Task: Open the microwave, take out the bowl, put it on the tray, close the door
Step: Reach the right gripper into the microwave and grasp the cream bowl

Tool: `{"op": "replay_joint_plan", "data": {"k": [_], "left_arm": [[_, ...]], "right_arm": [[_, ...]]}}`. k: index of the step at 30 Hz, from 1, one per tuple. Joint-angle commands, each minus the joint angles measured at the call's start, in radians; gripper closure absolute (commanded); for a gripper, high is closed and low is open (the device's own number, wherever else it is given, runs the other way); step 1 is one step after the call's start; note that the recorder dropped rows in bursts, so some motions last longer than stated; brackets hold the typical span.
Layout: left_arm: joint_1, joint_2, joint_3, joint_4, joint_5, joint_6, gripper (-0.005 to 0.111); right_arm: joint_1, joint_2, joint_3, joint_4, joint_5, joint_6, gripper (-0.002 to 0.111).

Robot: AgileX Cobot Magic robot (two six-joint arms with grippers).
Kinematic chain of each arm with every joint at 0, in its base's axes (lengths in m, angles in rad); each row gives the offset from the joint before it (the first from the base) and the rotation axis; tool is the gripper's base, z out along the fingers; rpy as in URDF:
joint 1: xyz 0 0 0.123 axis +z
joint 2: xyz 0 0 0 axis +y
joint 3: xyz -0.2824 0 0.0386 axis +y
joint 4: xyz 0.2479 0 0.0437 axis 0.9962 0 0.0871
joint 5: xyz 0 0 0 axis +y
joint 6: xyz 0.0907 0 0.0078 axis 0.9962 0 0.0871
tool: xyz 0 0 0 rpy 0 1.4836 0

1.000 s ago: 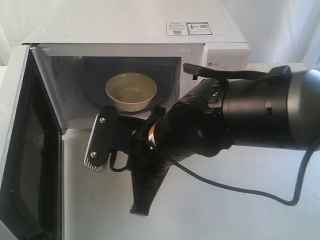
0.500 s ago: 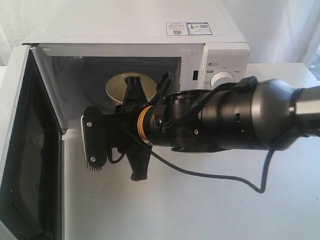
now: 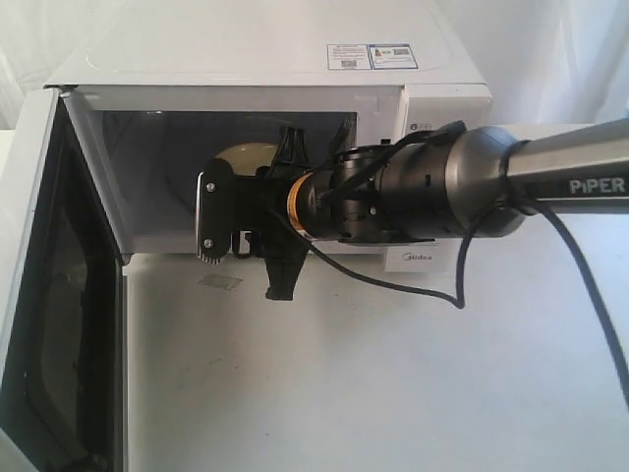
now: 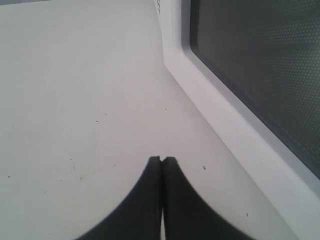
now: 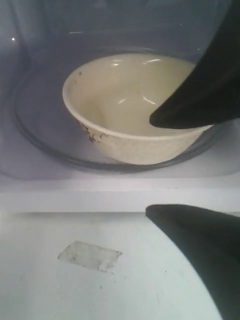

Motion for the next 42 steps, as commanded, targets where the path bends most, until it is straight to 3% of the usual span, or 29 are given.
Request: {"op": "replay_joint_plan", "data": {"k": [1, 29, 31, 34, 42], "left_arm": [[0.002, -0.005, 0.003, -0.008, 0.002, 0.002, 0.107], [0.002, -0.005, 0.003, -0.008, 0.002, 0.002, 0.107], [0.002, -0.005, 0.003, -0.008, 0.002, 0.002, 0.107], [0.002, -0.005, 0.003, -0.008, 0.002, 0.002, 0.107], [0.002, -0.005, 0.003, -0.008, 0.002, 0.002, 0.107]], "right_arm": [[-0.015, 0.041, -0.049, -0.006, 0.04, 0.008, 0.063], [-0.07, 0.218, -0.23, -0.009, -0.027, 0.008, 0.063], [-0.072, 0.22, -0.23, -0.007, -0.034, 0.018, 0.069], [-0.072, 0.222, -0.23, -0.007, -0.032, 0.11, 0.107], [-0.042, 0.154, -0.186, -0.007, 0.0, 0.181, 0.108]]}}
